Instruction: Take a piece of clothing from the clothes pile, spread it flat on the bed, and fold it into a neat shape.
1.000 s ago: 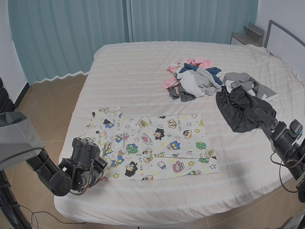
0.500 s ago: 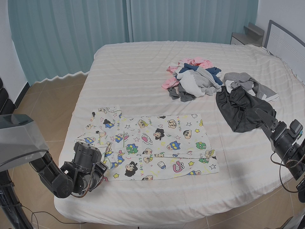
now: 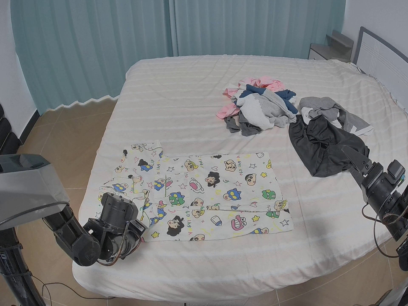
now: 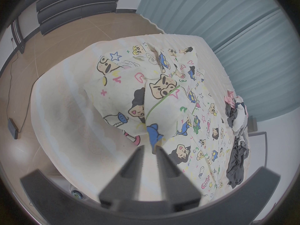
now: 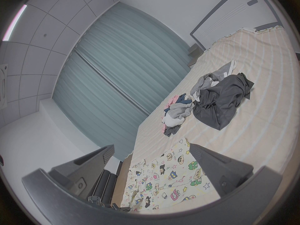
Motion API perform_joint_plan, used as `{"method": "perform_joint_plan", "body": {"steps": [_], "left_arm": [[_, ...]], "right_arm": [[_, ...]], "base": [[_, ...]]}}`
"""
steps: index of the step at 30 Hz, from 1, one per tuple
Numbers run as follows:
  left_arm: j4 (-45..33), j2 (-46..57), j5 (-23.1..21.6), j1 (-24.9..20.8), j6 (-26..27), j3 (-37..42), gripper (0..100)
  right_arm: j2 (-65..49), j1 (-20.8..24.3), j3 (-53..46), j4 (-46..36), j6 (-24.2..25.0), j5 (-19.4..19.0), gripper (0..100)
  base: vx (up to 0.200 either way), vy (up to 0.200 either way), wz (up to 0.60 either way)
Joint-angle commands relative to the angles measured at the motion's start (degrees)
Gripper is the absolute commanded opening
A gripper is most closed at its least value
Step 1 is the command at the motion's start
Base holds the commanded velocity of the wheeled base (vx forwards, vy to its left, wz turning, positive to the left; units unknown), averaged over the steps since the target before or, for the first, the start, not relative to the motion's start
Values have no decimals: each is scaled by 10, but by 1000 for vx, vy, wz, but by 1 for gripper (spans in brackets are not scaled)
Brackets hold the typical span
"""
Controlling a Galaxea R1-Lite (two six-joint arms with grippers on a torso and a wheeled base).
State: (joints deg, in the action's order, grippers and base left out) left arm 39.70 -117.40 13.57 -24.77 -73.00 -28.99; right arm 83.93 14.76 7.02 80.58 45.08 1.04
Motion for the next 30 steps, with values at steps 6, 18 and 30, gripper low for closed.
{"method": "perform_joint_plan", "body": {"steps": [6, 18, 30], "left_arm": [[0, -2, -1, -9, -9, 8, 100], [0, 95, 12, -17, 0, 31, 100], [-96, 79, 1, 40, 312, -119, 100]], "right_arm": [[2, 0, 1, 0, 0, 0, 100], [1, -1, 1, 0, 0, 0, 100], [2, -1, 0, 0, 0, 0, 100]], "base": [[0, 0, 0], [0, 0, 0], [0, 0, 0]]}}
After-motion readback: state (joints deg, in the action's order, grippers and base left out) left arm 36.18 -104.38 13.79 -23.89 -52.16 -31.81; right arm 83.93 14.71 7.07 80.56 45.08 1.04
